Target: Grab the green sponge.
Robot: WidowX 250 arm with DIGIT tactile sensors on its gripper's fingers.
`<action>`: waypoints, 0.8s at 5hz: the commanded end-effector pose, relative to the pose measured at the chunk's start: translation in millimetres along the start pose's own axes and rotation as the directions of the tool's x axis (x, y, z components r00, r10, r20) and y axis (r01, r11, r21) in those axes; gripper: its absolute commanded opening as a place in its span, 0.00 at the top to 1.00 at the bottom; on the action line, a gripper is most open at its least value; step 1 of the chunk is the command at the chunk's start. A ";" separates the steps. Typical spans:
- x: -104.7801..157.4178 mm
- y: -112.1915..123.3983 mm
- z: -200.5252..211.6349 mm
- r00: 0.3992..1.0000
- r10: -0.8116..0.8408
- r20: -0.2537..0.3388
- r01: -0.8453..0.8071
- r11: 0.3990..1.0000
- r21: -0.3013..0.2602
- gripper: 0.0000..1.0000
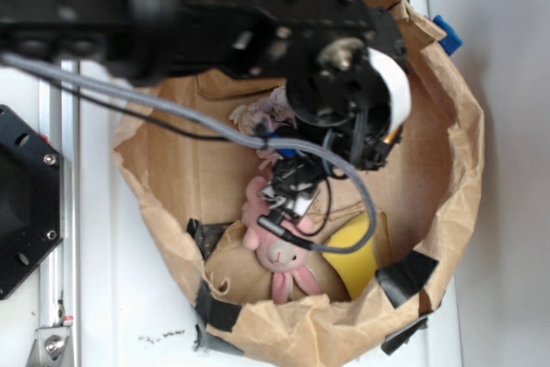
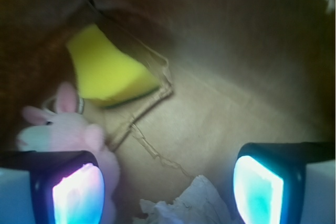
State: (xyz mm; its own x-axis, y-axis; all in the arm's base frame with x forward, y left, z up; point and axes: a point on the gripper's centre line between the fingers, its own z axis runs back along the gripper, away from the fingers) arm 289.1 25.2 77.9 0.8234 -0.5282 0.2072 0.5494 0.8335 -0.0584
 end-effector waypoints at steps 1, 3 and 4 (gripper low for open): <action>40.1 -22.0 1.2 0.993 -0.061 0.102 0.059 0.998 0.020 0.00; 45.1 -37.4 -6.6 0.988 -0.117 0.104 0.118 0.993 -0.003 0.00; 40.7 -43.3 -12.9 0.982 -0.160 0.099 0.163 0.986 -0.026 0.00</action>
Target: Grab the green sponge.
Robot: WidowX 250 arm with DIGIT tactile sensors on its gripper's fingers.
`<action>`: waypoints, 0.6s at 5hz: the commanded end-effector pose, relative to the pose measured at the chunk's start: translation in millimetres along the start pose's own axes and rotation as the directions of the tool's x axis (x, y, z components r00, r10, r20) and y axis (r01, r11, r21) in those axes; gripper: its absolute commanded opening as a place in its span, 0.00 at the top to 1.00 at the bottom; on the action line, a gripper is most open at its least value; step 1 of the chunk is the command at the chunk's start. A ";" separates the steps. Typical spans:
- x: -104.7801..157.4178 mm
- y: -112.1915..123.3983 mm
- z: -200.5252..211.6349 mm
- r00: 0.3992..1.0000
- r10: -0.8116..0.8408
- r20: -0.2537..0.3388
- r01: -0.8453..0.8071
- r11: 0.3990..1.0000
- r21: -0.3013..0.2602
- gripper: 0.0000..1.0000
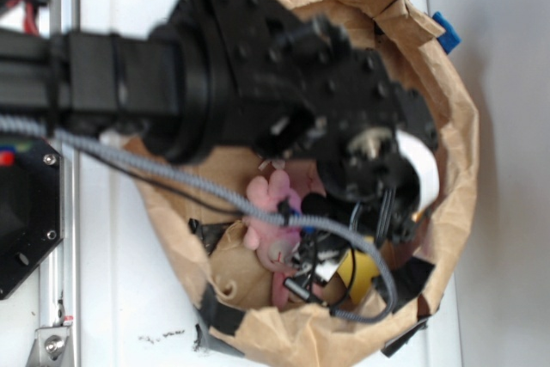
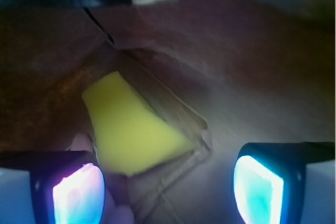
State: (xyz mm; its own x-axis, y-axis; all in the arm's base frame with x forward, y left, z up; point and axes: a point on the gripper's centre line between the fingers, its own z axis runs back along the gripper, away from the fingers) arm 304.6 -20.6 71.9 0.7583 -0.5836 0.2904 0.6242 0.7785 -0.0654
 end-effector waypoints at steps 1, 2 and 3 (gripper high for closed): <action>5.8 -16.8 -6.0 0.995 -0.100 0.013 0.100 0.995 -0.028 0.00; 4.0 -15.9 -18.9 0.987 -0.162 0.007 0.162 0.986 -0.026 0.00; 9.4 -8.7 -30.0 0.980 -0.193 0.040 0.194 0.981 -0.024 0.00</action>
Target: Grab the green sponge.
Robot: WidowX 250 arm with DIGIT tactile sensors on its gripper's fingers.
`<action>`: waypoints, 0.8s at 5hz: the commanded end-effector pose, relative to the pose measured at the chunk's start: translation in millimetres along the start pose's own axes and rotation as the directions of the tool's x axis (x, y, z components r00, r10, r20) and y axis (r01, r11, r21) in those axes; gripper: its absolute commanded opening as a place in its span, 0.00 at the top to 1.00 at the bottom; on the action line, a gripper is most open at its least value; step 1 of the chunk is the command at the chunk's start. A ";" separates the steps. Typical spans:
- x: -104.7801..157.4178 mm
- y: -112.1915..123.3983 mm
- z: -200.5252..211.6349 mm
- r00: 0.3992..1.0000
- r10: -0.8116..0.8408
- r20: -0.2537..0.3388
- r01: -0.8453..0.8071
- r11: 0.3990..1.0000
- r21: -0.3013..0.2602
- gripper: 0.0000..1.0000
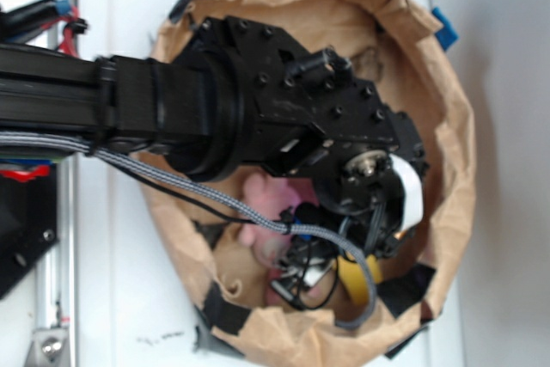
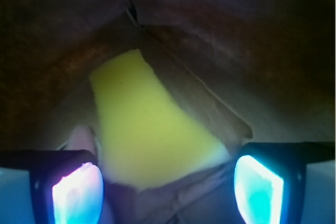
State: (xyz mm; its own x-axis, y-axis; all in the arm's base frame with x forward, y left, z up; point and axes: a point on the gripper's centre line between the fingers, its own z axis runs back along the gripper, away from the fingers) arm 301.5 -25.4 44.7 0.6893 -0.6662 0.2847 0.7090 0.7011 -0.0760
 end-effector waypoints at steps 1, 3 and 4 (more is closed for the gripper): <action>24.5 -4.8 -8.8 0.991 -0.116 0.063 0.118 0.992 -0.033 0.00; 27.2 -11.8 -4.1 0.983 -0.157 0.097 0.163 0.985 -0.056 0.01; 25.6 -10.5 -2.3 0.982 -0.164 0.098 0.169 0.984 -0.047 1.00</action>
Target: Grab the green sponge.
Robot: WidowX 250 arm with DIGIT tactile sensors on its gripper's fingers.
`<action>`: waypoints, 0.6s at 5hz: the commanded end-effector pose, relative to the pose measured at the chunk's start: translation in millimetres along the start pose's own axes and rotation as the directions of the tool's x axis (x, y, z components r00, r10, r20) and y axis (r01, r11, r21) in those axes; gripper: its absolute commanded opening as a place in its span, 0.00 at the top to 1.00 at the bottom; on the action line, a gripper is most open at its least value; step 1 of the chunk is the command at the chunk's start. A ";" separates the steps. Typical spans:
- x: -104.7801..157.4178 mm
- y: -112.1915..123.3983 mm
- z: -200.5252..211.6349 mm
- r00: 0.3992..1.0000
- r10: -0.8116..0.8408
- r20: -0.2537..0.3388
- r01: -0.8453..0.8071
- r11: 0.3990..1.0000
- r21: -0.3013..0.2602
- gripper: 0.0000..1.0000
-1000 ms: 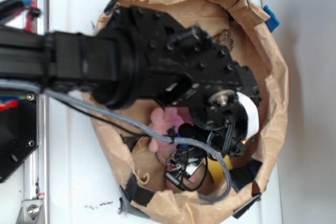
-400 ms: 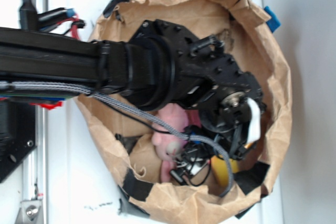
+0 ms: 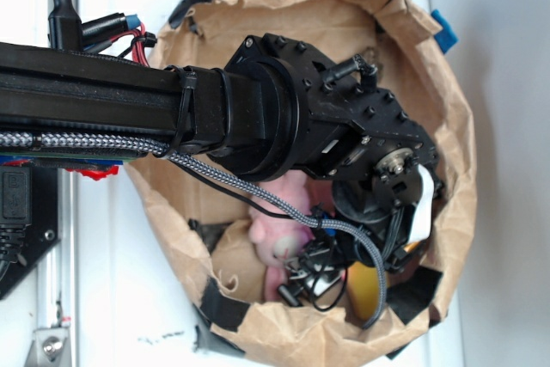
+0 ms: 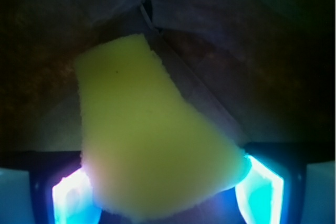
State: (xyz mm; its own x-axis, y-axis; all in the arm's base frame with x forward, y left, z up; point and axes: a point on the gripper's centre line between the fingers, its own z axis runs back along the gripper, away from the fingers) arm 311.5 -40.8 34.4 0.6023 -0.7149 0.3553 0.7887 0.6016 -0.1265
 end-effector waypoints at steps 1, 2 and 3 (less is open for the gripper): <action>8.9 -3.3 14.1 0.998 -0.052 0.019 0.052 0.998 0.036 1.00; 0.0 0.9 22.3 1.000 -0.019 0.008 0.019 0.998 0.064 1.00; -10.1 0.8 41.0 1.000 0.007 -0.003 -0.007 0.996 0.092 1.00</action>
State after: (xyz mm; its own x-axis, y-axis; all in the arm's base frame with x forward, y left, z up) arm 298.4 -16.5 50.1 0.6250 -0.7127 0.3185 0.7695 0.6311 -0.0980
